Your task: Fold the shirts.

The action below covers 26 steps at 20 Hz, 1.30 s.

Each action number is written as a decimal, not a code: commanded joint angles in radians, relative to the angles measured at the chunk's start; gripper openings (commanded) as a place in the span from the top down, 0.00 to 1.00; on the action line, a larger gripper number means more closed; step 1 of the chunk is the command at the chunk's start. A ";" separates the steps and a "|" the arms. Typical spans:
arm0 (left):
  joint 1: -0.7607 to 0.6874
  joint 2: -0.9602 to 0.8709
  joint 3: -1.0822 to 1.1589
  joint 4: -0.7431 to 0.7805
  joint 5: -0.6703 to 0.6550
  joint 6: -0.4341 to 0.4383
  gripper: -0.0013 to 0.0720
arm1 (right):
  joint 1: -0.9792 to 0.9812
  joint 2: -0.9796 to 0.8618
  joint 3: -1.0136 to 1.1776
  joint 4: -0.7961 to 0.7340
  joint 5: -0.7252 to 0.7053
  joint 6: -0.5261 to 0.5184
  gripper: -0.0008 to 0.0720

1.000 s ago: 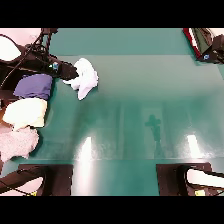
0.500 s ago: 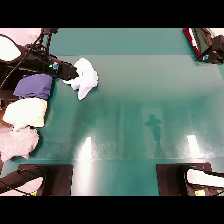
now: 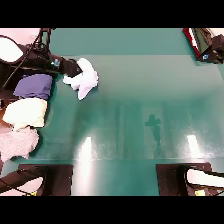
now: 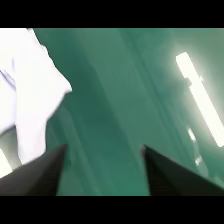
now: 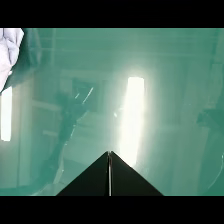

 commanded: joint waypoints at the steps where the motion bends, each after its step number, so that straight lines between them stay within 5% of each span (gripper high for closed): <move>1: 0.003 -0.071 -0.024 0.083 0.142 -0.015 0.15 | 0.001 0.000 0.000 0.003 -0.013 0.000 0.96; 11: 0.003 -0.405 -0.019 0.138 0.427 0.000 0.17 | 0.001 0.000 0.000 0.002 -0.002 0.000 0.96; 14: 0.003 -0.400 -0.015 0.122 0.430 0.000 0.90 | 0.001 0.000 0.000 0.003 -0.002 0.000 0.96; 15: 0.003 -0.399 0.016 0.123 0.392 0.001 0.95 | 0.001 0.000 0.000 0.003 -0.002 0.000 0.96; 19: -0.007 -0.324 0.272 0.068 0.208 0.079 0.95 | 0.001 0.022 0.001 0.004 -0.025 0.000 0.96; 22: -0.021 -0.190 0.454 -0.200 0.093 0.272 0.95 | 0.001 0.080 0.001 0.003 -0.122 0.000 0.96; 26: -0.088 -0.070 0.595 -0.498 -0.024 0.381 0.95 | 0.001 0.172 0.000 0.003 -0.269 0.000 0.96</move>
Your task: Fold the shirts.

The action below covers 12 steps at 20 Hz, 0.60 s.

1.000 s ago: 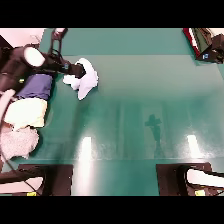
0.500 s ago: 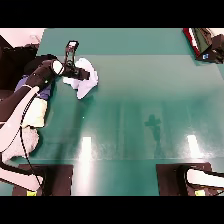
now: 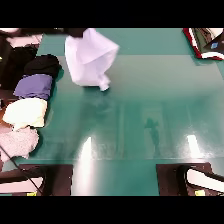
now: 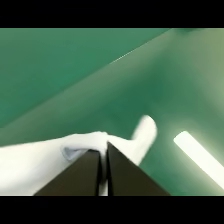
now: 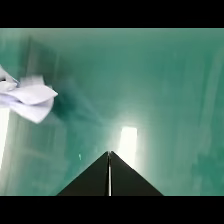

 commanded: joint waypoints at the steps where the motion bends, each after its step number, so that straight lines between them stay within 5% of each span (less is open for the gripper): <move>1: -0.070 0.103 0.117 -0.278 -0.090 0.129 0.95 | 0.001 0.074 0.001 -0.001 -0.131 0.000 0.96; 4: -0.158 0.142 0.119 -0.350 -0.047 0.166 0.95 | 0.000 0.116 0.001 -0.002 -0.160 -0.001 0.96; 7: -0.184 0.142 0.094 -0.213 -0.051 0.145 0.95 | 0.000 0.128 0.001 -0.003 -0.146 -0.001 0.96; 12: -0.174 0.135 -0.200 0.363 -0.053 -0.187 0.95 | 0.001 0.108 0.001 -0.002 -0.057 -0.001 0.96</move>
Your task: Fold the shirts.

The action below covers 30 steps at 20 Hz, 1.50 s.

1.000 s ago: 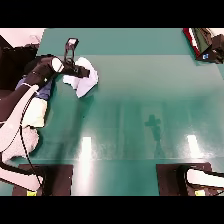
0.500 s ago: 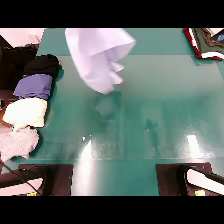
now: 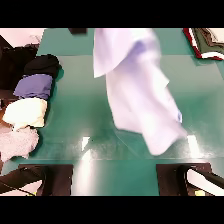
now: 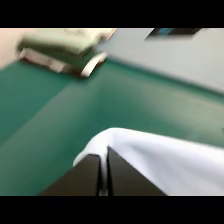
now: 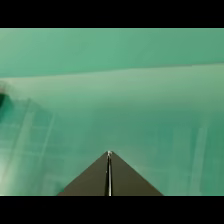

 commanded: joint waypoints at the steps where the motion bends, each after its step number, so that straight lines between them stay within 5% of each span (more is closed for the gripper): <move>1: 0.012 0.000 -0.227 0.339 0.008 -0.197 0.95 | 0.001 -0.018 0.000 0.000 0.075 -0.001 0.96; 4: 0.105 -0.008 -0.457 0.341 0.031 -0.287 0.95 | 0.008 -0.067 0.000 0.001 0.199 -0.001 0.95; 5: 0.149 -0.013 -0.507 0.339 0.029 -0.316 0.94 | 0.018 -0.088 0.000 0.001 0.233 -0.001 0.81; 6: 0.188 -0.013 -0.539 0.335 0.029 -0.335 0.94 | 0.036 -0.112 0.000 0.001 0.264 -0.001 0.47; 7: 0.227 -0.013 -0.559 0.330 0.019 -0.348 0.94 | 0.063 -0.138 0.000 0.001 0.290 -0.001 0.32; 12: 0.324 -0.013 -0.564 0.341 -0.056 -0.333 0.95 | 0.238 -0.211 -0.188 -0.011 0.286 -0.064 0.32; 21: 0.325 -0.013 -0.564 0.338 -0.090 -0.284 0.94 | 0.259 -0.106 -0.910 -0.031 -0.076 -0.079 0.33; 30: 0.325 -0.013 -0.564 0.337 -0.089 -0.284 0.94 | 0.285 -0.109 -1.100 0.003 -0.290 -0.079 0.33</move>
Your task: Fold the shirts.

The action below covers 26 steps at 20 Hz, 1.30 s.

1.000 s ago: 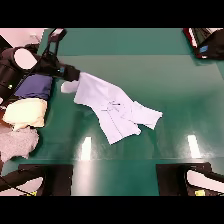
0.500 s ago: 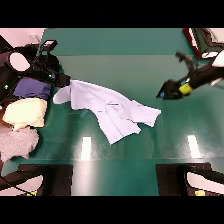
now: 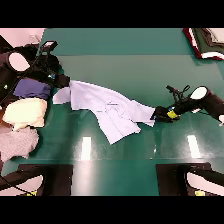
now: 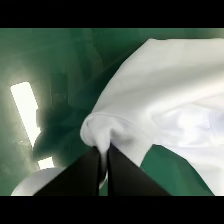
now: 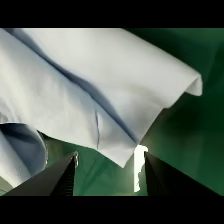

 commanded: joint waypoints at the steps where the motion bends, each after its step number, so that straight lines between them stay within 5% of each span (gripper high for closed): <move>1: 0.001 -0.001 0.000 -0.001 0.000 0.000 0.94 | 0.034 -0.012 -0.042 0.016 -0.087 0.000 0.33; 3: 0.002 -0.001 0.000 0.000 -0.003 0.000 0.94 | 0.070 -0.047 -0.041 0.015 -0.088 0.000 0.33; 4: 0.002 -0.001 0.000 0.000 -0.006 0.000 0.95 | 0.084 -0.063 -0.041 0.015 -0.095 -0.007 0.41; 7: 0.002 0.000 0.001 0.002 -0.019 0.003 0.95 | 0.094 -0.062 -0.010 0.010 -0.113 -0.028 0.95; 13: 0.001 0.036 -0.011 -0.045 -0.177 0.021 0.95 | -0.013 0.033 0.340 0.006 -0.155 -0.030 0.97; 18: 0.000 0.076 -0.205 -0.469 -0.233 0.159 0.95 | -0.013 -0.094 0.722 0.013 -0.128 -0.032 0.96; 19: 0.000 0.076 -0.238 -0.500 -0.252 0.179 0.95 | -0.005 -0.122 0.764 0.014 -0.115 -0.032 0.82; 20: 0.000 0.076 -0.260 -0.494 -0.259 0.185 0.95 | -0.003 -0.144 0.793 0.011 -0.085 -0.033 0.36; 21: 0.000 0.076 -0.270 -0.479 -0.258 0.185 0.95 | -0.009 -0.160 0.813 0.007 -0.023 -0.032 0.21; 26: 0.000 0.076 -0.270 -0.439 -0.214 0.185 0.95 | -0.074 -0.063 0.572 0.004 0.180 -0.071 0.23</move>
